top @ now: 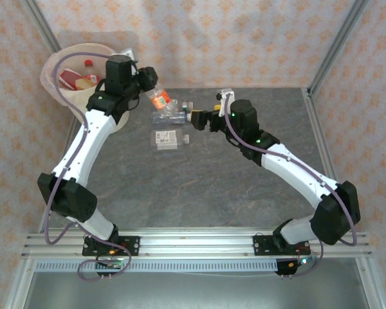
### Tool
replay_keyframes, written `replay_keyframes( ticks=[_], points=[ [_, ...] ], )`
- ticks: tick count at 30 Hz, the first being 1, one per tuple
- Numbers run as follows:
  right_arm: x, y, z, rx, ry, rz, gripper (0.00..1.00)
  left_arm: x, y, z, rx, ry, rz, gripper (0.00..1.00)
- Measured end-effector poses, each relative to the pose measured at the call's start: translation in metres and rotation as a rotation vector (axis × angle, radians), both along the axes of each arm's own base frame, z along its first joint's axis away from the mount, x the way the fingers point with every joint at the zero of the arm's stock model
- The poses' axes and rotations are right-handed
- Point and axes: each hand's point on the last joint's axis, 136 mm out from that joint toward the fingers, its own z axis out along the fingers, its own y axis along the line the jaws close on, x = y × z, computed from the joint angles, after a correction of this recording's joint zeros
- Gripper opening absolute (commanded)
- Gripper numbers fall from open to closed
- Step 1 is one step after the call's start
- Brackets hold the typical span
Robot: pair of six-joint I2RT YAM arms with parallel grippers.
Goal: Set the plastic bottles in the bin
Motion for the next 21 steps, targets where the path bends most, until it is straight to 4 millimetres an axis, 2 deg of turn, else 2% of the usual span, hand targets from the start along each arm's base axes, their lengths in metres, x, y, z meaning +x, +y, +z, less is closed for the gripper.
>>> replay_keyframes(
  ticks=[5, 10, 15, 21],
  points=[
    [0.015, -0.041, -0.017, -0.079, 0.038, -0.242, 0.99, -0.011, 0.045, 0.048, 0.101, -0.144, 0.189, 0.0],
    [0.018, -0.057, -0.024, -0.09, 0.049, -0.319, 1.0, -0.022, 0.089, 0.097, 0.211, -0.307, 0.411, 0.0],
    [0.018, -0.057, -0.025, -0.078, 0.058, -0.318, 1.0, -0.016, 0.139, 0.114, 0.28, -0.365, 0.592, 0.0],
    [0.017, -0.056, -0.026, -0.066, 0.066, -0.32, 0.99, 0.009, 0.202, 0.12, 0.273, -0.383, 0.777, 0.0]
  ],
)
